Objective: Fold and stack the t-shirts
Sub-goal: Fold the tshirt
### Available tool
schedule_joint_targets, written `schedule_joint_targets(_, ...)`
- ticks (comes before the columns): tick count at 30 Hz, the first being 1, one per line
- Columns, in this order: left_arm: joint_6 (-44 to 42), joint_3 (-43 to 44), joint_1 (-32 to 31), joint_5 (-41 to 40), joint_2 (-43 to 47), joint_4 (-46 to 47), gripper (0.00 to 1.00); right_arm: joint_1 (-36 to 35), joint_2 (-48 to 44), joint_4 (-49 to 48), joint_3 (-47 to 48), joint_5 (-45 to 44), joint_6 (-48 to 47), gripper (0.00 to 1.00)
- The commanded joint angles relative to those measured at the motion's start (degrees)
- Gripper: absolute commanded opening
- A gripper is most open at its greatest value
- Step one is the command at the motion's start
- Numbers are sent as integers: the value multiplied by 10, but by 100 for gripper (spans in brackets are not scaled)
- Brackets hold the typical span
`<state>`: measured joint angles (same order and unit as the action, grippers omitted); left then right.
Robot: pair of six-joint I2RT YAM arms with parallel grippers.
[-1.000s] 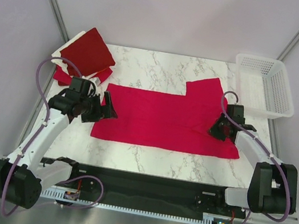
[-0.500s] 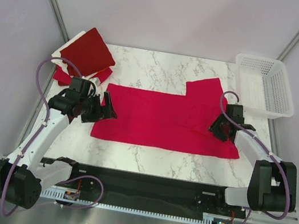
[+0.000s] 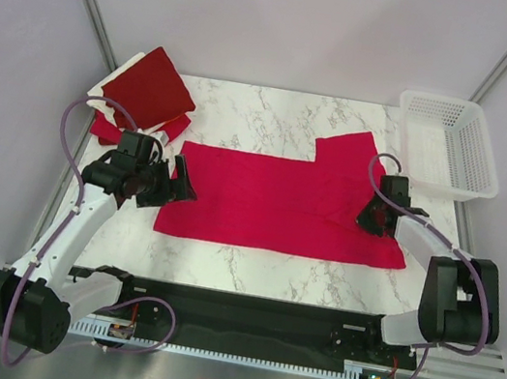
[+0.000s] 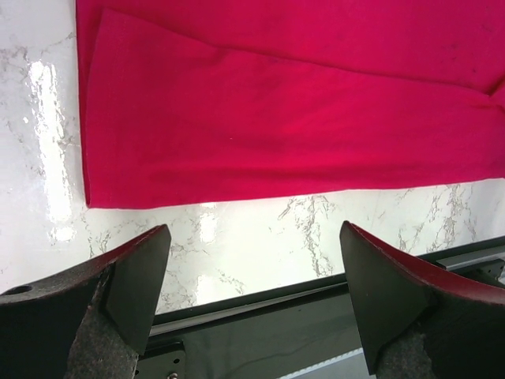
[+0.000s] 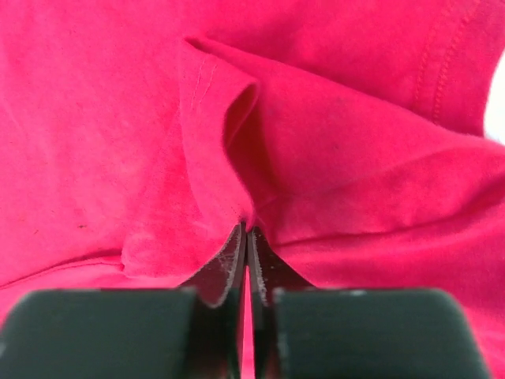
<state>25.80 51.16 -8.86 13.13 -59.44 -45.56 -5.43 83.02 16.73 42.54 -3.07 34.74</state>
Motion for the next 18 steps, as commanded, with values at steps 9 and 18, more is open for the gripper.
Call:
schedule_joint_targets(9,-13,-2,0,-22,16,-3,95,-31,92,-17,150,28,7,6)
schedule_joint_targets(18,-10,-2,0,-29,18,-3,95,-49,206,-2,273,50,-5,73)
